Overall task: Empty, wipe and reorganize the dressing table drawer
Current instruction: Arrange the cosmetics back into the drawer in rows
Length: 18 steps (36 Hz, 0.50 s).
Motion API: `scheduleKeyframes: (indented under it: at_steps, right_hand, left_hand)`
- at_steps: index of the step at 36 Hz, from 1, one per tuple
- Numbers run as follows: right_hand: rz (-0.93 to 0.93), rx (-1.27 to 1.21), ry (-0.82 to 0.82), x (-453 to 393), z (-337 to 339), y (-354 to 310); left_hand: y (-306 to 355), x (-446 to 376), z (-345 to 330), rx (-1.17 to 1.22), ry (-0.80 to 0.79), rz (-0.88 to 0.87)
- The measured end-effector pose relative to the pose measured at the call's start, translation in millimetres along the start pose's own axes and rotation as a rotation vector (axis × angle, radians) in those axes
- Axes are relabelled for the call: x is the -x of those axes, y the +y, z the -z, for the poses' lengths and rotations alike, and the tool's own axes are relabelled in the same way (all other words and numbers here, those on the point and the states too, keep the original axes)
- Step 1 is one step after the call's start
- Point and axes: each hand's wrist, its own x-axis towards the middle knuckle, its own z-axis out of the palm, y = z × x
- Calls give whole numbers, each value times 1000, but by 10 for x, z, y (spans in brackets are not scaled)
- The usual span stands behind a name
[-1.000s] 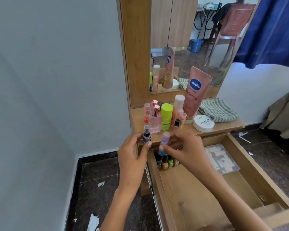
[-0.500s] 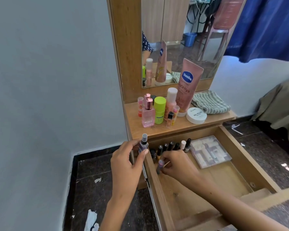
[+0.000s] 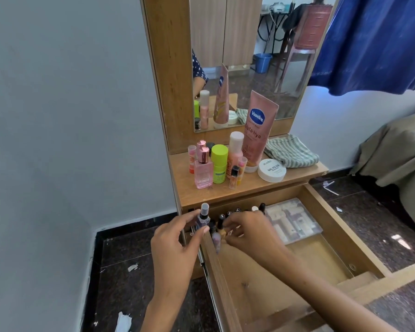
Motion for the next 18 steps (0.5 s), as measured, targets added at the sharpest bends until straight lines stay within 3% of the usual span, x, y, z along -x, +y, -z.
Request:
scheduleKeyframes:
  at_steps: [5,12,18]
  right_hand:
    - [48,-395,74,137,355,-124]
    - [220,-339,189,218,429,-207]
    - [86,-222,197,222,400,-54]
  left_hand:
    - [24,-11,-41,51,-87,19]
    - [120,5,-162,105,-209,-28]
    - [63,0,-141,-78,-262,-46]
